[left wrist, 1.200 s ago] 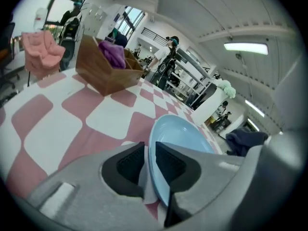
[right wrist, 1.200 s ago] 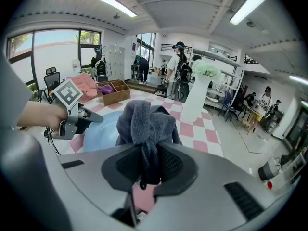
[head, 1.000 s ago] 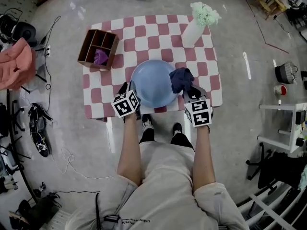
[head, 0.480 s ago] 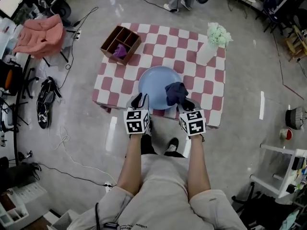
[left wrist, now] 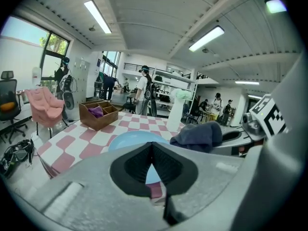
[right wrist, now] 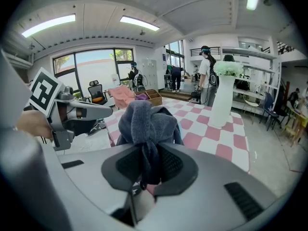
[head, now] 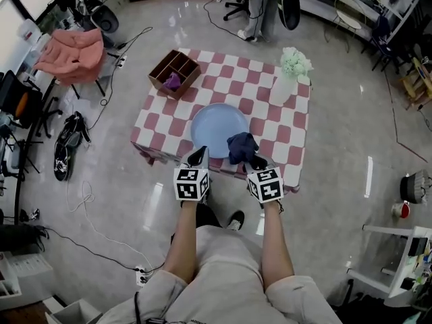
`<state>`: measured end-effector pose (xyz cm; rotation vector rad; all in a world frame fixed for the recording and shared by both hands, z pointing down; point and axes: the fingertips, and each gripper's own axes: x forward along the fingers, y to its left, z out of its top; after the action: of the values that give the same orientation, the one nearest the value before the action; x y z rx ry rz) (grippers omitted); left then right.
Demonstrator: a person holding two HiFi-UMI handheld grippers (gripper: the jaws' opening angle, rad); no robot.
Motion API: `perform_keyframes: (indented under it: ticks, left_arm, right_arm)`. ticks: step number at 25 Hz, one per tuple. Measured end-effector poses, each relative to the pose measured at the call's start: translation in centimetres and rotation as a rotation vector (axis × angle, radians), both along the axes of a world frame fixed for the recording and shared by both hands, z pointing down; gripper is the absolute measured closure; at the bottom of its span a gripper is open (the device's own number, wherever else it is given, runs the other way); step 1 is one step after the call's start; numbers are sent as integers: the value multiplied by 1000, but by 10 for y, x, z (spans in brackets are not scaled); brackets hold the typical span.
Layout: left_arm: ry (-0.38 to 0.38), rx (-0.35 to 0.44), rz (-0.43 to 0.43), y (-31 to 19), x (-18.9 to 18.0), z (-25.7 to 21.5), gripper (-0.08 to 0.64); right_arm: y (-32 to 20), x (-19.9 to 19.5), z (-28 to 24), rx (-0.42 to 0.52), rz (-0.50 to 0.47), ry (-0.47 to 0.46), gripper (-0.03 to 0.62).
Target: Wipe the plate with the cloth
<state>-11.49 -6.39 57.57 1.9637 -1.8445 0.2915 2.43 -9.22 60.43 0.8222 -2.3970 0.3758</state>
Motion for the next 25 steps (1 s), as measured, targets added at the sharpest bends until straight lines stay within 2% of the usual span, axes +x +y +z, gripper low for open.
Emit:
perform_keyframes:
  ticks: [7, 13, 19, 25]
  left_arm:
    - [-46, 40, 33, 8, 20, -14, 549]
    - [-49, -1, 42, 17, 12, -10, 549]
    - [-89, 3, 43, 16, 15, -14, 549]
    - [-79, -6, 31, 21, 15, -16, 549]
  right_arm:
    - [1, 15, 5, -9, -9, -21, 531]
    - [4, 11, -1, -22, -23, -61, 534]
    - [7, 2, -7, -4, -60, -59, 534]
    - [12, -1, -8, -11, -76, -64, 534]
